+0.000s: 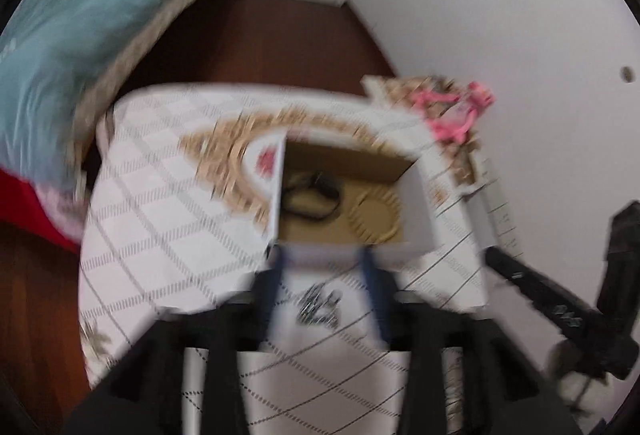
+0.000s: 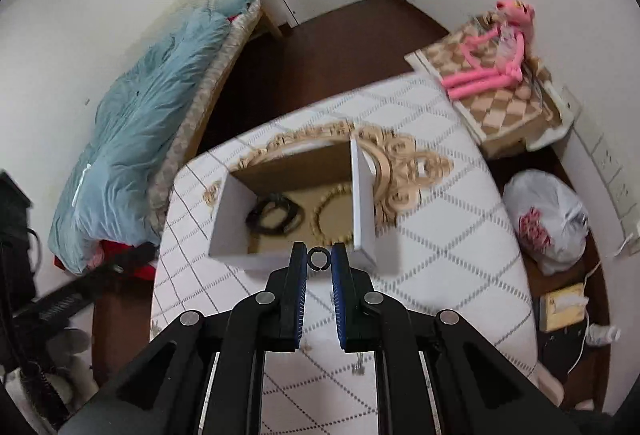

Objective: Organize jewelry
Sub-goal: 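Lower the chain bracelet and black ring into the box and open both grippers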

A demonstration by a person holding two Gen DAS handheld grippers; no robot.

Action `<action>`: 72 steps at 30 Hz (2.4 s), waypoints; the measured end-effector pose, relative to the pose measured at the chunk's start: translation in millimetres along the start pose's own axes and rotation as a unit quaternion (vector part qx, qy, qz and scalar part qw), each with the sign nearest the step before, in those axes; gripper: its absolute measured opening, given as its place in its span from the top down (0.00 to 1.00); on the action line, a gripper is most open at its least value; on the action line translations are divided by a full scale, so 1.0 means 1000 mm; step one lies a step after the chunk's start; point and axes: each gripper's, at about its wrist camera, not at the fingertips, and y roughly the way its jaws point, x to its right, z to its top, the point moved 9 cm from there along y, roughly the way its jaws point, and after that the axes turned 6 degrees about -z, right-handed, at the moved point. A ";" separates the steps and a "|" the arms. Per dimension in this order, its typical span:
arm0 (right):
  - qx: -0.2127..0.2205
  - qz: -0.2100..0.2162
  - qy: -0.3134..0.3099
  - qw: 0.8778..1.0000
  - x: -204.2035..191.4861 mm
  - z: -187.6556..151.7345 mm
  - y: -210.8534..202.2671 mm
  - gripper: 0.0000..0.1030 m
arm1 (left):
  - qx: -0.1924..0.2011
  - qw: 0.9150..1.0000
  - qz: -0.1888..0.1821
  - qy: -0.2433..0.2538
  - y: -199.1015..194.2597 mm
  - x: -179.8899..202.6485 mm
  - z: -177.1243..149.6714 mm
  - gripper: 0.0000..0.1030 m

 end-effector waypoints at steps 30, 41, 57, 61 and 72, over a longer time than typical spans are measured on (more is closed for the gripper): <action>-0.009 -0.001 0.025 1.000 0.027 -0.038 -0.006 0.88 | 0.016 0.998 -0.047 0.039 -0.008 0.031 -0.029 0.95; -0.015 0.018 -0.035 0.999 -0.029 0.047 0.015 0.88 | 0.036 0.996 -0.066 0.046 -0.009 0.049 0.063 0.95; -0.144 -0.036 -0.076 0.986 -0.030 0.062 0.115 0.77 | -0.044 0.998 0.049 0.006 0.065 -0.008 0.093 0.65; -0.140 -0.037 -0.070 0.987 -0.028 0.065 0.114 0.43 | -0.022 0.996 0.086 0.009 0.057 -0.021 0.095 0.23; -0.088 -0.151 -0.117 0.978 -0.016 0.068 0.090 0.08 | 0.000 0.986 0.165 0.019 0.045 -0.050 0.073 0.01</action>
